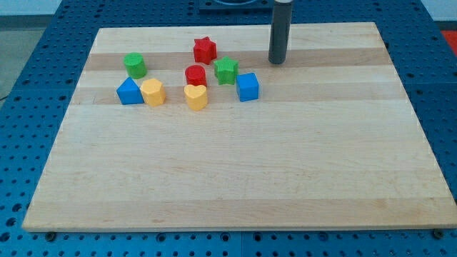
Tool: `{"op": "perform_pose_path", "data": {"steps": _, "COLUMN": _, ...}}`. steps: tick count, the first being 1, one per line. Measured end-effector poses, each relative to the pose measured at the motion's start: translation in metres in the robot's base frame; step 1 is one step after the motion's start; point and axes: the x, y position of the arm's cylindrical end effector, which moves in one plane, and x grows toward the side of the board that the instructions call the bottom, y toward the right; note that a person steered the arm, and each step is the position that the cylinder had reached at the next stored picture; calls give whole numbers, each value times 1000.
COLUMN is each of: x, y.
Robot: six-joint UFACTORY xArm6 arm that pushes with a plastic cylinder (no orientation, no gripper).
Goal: Put your hand to the right of the blue cube
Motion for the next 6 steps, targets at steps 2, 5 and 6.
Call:
{"op": "perform_pose_path", "data": {"steps": 2, "x": 0, "y": 2}}
{"op": "perform_pose_path", "data": {"steps": 5, "x": 0, "y": 1}}
{"op": "perform_pose_path", "data": {"steps": 6, "x": 0, "y": 1}}
